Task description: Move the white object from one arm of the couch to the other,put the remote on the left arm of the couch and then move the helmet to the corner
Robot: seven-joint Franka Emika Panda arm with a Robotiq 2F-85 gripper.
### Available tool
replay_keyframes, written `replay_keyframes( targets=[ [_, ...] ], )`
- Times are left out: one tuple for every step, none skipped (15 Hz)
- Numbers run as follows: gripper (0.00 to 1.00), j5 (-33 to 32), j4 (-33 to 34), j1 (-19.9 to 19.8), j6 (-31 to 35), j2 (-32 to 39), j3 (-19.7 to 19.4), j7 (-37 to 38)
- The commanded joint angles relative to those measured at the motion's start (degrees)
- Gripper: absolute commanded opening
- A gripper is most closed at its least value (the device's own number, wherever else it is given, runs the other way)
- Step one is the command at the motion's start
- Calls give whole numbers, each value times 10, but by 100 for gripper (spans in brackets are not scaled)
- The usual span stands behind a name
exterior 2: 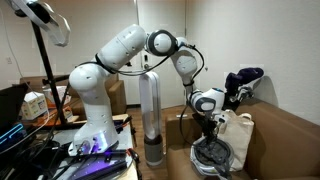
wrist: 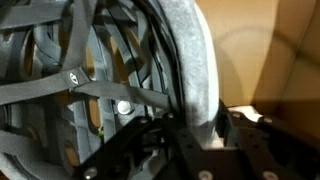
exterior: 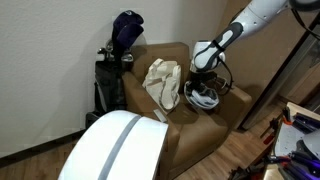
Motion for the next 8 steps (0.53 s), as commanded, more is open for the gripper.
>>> replay_keyframes(
  targets=[
    [13,-16,-82,16,-29,-82,-14,-12],
    [13,-18,-93,17,-32,-95,-13,-13],
    [13,-19,-114,18,-31,-116,-9,-22],
    [13,-21,-127,20,-33,-130,-7,-28],
    [13,-24,-146,21,-35,-149,-2,-41],
    [13,-26,-160,21,-41,-164,3,-53],
    [13,-35,-181,23,-49,-184,7,-73],
    [13,-42,-197,27,-52,-198,9,-83]
  ],
)
